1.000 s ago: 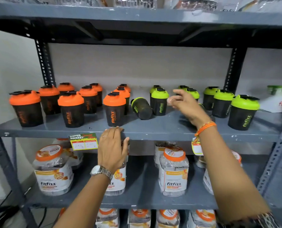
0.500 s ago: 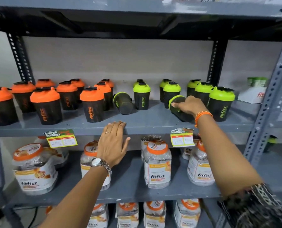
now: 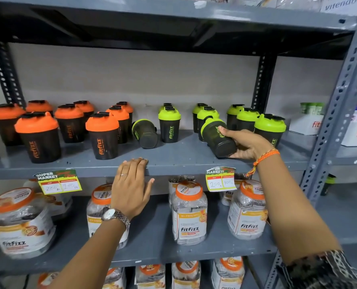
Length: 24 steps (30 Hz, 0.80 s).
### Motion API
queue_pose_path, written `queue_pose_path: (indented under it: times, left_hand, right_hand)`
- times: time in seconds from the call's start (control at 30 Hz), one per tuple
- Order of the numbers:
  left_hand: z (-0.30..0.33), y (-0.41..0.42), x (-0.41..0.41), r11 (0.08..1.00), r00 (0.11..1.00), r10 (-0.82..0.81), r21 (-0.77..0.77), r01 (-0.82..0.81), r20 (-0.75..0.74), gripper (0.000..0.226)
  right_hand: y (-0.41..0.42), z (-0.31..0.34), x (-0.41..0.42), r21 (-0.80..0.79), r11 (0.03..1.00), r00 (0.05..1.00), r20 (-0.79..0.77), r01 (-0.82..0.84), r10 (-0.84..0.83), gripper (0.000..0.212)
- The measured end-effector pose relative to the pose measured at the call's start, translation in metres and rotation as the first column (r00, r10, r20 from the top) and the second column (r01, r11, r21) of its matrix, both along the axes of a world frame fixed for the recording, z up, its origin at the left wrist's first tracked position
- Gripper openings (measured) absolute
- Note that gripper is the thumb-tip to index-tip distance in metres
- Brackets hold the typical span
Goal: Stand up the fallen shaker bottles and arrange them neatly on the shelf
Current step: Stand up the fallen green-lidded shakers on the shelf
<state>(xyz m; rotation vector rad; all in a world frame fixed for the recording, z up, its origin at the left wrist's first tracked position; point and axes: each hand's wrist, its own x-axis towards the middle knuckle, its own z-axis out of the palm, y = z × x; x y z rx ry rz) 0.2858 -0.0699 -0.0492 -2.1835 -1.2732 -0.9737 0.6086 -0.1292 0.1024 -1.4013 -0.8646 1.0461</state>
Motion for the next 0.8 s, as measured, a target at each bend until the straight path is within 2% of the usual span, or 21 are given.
queue_pose_path:
  times: [0.07, 0.17, 0.27, 0.43, 0.53, 0.63, 0.73, 0.8]
  left_hand:
    - [0.0, 0.001, 0.0, 1.0, 1.0, 0.003, -0.003, -0.003, -0.003, 0.053]
    - [-0.001, 0.0, 0.002, 1.0, 1.0, 0.002, -0.004, -0.001, 0.015, 0.052]
    - [-0.001, 0.0, 0.004, 1.0, 1.0, 0.003, 0.004, -0.003, 0.029, 0.051]
    - [-0.002, 0.0, 0.006, 1.0, 0.999, -0.001, 0.022, 0.0, 0.045, 0.051]
    - [-0.002, 0.0, 0.006, 1.0, 0.999, 0.001, 0.025, -0.002, 0.048, 0.051]
    - [-0.001, 0.0, 0.007, 1.0, 0.998, -0.001, 0.024, -0.001, 0.057, 0.051]
    - [-0.002, 0.0, 0.006, 1.0, 0.999, 0.001, 0.018, -0.002, 0.052, 0.051]
    - [-0.002, 0.0, 0.006, 1.0, 0.999, 0.001, 0.012, -0.002, 0.046, 0.052]
  right_hand:
    - [-0.001, -0.005, 0.003, 0.059, 0.998, 0.995, -0.1, -0.024, 0.03, 0.059]
    - [0.0, -0.014, 0.009, 0.147, 0.988, 0.978, -0.197, -0.035, 0.064, 0.026]
    - [0.007, -0.02, 0.016, 0.251, 0.967, 0.983, -0.163, -0.039, 0.082, 0.013]
    - [0.018, -0.032, 0.024, 0.34, 0.94, 0.997, -0.077, 0.03, -0.004, 0.048]
    - [0.018, -0.034, 0.024, 0.346, 0.937, 0.999, -0.01, -0.037, 0.043, 0.05]
    - [0.02, -0.036, 0.025, 0.331, 0.937, 0.994, 0.044, -0.112, 0.103, 0.079]
    - [0.022, -0.038, 0.027, 0.317, 0.94, 0.991, 0.078, -0.126, 0.106, 0.063]
    - [0.021, -0.038, 0.026, 0.314, 0.942, 0.992, 0.077, -0.121, 0.102, 0.059]
